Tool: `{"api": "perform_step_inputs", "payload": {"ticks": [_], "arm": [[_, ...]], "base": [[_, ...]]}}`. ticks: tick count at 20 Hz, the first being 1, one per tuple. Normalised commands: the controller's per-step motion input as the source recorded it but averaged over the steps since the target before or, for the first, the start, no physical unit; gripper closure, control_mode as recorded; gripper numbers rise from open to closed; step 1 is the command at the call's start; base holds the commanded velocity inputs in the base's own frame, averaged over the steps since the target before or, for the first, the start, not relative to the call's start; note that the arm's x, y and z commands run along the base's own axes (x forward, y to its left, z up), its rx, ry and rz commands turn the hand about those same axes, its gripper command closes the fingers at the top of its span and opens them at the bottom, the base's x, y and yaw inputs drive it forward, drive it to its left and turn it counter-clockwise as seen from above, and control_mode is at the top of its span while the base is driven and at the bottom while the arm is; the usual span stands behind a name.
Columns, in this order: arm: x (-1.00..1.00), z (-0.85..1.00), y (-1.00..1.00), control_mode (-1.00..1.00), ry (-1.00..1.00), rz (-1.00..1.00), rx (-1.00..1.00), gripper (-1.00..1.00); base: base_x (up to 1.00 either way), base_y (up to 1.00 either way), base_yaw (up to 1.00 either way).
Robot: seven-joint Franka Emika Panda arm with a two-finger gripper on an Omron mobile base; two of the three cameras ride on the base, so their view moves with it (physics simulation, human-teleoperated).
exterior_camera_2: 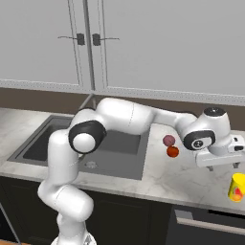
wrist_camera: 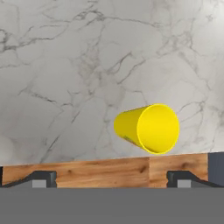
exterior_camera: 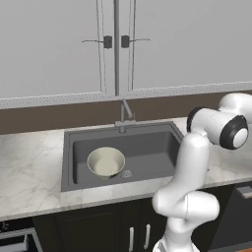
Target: Remove the tomato and onion from the sink. Then move the bowl and cup from the counter to the sink for washing.
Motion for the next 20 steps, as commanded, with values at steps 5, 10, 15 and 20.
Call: {"api": "perform_step_inputs", "payload": {"ticks": [5,10,15,20], "arm": [[0.1,-0.11,-0.15,-1.0,0.0,0.05,0.0,-1.0],[0.1,-0.13,-0.11,-1.0,0.0,0.05,0.0,-1.0],[0.09,-0.13,-0.08,-1.0,0.0,0.03,0.0,-1.0],[0.06,-0.13,-0.11,-1.0,0.01,0.01,0.0,-1.0]], "base": [[0.0,0.0,0.0],[0.0,0.0,0.0],[0.0,0.0,0.0],[0.0,0.0,0.0]]}}
